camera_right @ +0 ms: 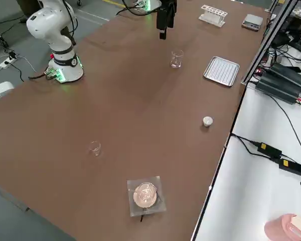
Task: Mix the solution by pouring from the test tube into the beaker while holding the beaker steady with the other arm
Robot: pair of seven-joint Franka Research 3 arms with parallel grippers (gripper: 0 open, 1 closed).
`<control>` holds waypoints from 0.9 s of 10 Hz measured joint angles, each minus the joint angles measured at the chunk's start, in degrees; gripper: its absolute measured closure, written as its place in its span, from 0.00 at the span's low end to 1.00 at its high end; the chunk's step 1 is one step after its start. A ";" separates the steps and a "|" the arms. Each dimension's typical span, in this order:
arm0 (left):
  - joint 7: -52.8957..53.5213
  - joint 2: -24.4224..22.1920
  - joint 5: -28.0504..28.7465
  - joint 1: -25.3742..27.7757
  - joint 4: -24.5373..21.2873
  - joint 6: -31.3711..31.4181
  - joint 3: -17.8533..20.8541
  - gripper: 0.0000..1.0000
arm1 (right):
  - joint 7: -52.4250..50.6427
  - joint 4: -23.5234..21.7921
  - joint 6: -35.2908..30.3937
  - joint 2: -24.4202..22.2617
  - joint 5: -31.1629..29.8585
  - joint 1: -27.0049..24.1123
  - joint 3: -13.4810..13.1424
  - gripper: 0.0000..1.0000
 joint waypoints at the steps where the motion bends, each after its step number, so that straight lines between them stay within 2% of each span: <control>1: 0.08 0.00 0.00 -3.97 0.64 -0.02 4.46 0.00 | 0.00 -0.31 0.05 0.00 0.00 0.00 -0.02 0.00; 2: -0.38 0.00 0.00 -6.38 0.80 -0.06 5.99 0.00 | 0.00 -0.50 0.07 0.00 0.00 0.00 -0.05 0.00; 5: -4.37 0.30 -0.70 -7.35 0.66 -2.24 5.84 0.00 | 0.00 -0.59 0.07 0.00 0.00 0.00 -0.10 0.00; 7: -5.54 1.21 -7.20 -6.62 -0.06 -2.00 6.09 0.00 | 0.00 -0.61 0.07 0.00 0.00 0.00 -0.21 0.00; 9: -5.56 3.34 -8.93 -4.89 -0.12 -1.26 6.32 0.00 | 0.00 -0.62 0.07 0.00 0.00 0.00 -0.25 0.00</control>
